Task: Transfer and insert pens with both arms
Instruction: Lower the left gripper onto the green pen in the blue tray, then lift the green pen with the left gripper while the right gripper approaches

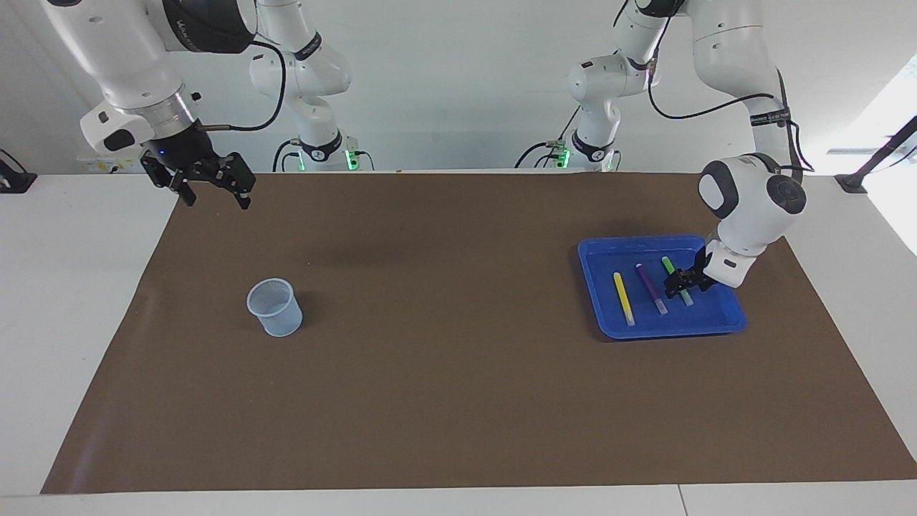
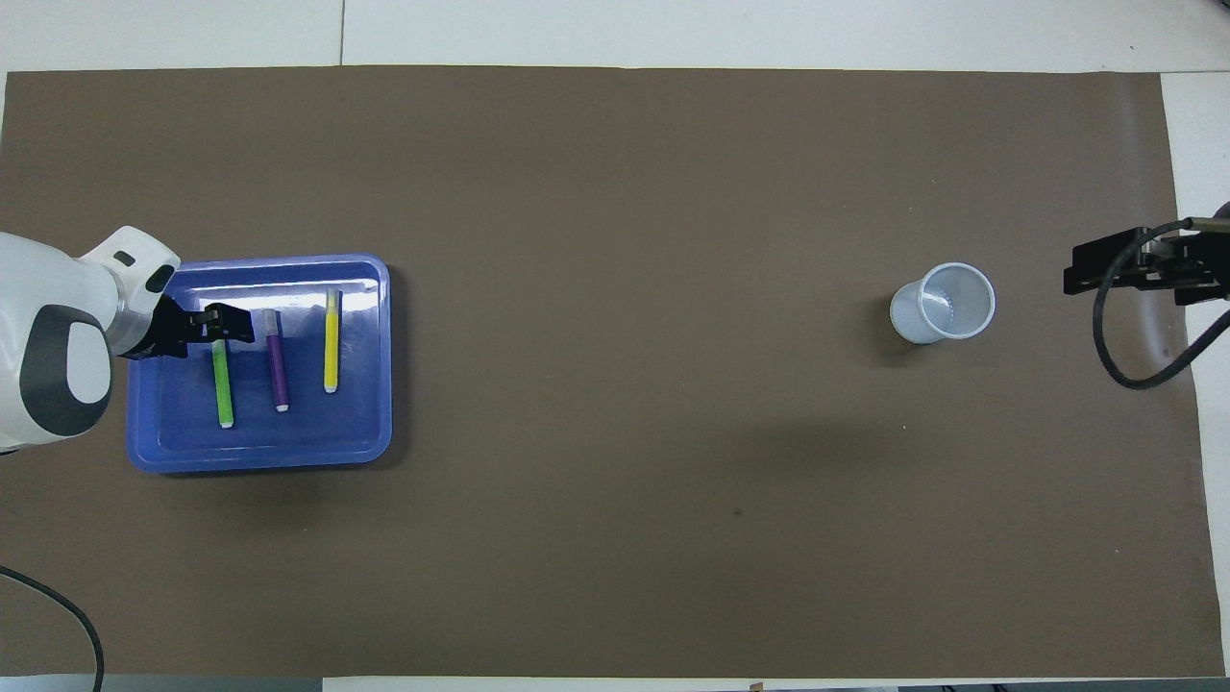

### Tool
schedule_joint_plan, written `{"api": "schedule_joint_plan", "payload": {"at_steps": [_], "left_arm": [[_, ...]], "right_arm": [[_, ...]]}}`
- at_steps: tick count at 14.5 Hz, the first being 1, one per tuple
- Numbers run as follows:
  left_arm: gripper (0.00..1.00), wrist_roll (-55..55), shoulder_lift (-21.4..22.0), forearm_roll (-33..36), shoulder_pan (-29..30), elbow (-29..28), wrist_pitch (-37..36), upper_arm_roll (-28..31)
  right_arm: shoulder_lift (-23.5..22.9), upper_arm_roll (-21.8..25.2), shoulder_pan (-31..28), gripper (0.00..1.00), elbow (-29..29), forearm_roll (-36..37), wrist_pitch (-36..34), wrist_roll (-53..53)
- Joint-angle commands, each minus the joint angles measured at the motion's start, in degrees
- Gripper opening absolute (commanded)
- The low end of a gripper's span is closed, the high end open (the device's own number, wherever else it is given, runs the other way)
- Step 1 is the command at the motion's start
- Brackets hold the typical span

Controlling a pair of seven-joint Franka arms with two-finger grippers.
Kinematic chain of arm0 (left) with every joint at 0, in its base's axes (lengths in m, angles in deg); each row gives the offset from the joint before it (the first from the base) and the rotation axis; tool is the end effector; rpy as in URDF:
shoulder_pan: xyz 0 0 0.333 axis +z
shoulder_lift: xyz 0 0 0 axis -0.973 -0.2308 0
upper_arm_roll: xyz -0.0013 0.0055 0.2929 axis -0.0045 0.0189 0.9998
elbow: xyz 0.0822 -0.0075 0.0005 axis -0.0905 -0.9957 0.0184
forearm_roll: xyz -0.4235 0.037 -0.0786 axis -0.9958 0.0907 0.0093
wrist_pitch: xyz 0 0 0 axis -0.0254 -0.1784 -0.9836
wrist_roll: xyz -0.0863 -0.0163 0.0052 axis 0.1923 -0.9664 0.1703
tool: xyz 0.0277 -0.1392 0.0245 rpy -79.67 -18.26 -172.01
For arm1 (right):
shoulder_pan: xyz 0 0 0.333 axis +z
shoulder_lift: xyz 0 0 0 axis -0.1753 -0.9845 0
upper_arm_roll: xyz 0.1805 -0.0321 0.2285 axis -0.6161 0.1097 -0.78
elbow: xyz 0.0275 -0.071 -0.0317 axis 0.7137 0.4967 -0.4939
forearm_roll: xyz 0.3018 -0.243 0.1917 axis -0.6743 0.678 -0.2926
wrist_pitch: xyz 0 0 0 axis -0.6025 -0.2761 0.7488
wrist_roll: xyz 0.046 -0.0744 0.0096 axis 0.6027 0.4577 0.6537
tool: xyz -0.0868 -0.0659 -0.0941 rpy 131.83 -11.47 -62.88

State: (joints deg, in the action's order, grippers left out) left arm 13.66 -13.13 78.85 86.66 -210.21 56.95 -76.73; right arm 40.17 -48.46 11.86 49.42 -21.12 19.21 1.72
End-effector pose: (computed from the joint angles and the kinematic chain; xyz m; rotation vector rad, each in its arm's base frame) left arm 0.5885 0.0462 0.2257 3.0903 0.2030 -0.0588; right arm 0.5910 -0.0182 0.5514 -3.1221 0.1942 -0.0106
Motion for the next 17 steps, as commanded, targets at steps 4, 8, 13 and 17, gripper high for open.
{"api": "schedule_joint_plan", "payload": {"at_steps": [4, 8, 13, 17], "left_arm": [[0.92, 1.19, -0.99, 4.91, 0.02, -0.46, -1.54, 0.08], [0.79, 1.37, -0.99, 4.91, 0.11, -0.46, -1.98, 0.08], [0.43, 1.37, -0.91, 4.91, 0.19, -0.46, -2.60, 0.08], [0.08, 1.37, -0.90, 4.83, 0.19, -0.46, -2.60, 0.08]], "right_arm": [[1.03, -0.32, -0.44, 1.00, 1.13, 0.06, -0.22, -1.22], [1.03, -0.23, -0.44, 1.00, 1.13, 0.06, -0.22, -1.04], [1.03, -0.23, -0.44, 1.00, 1.13, 0.06, -0.14, -1.13], [1.03, -0.14, -0.44, 1.00, 1.13, 0.85, -0.14, -1.13]]}}
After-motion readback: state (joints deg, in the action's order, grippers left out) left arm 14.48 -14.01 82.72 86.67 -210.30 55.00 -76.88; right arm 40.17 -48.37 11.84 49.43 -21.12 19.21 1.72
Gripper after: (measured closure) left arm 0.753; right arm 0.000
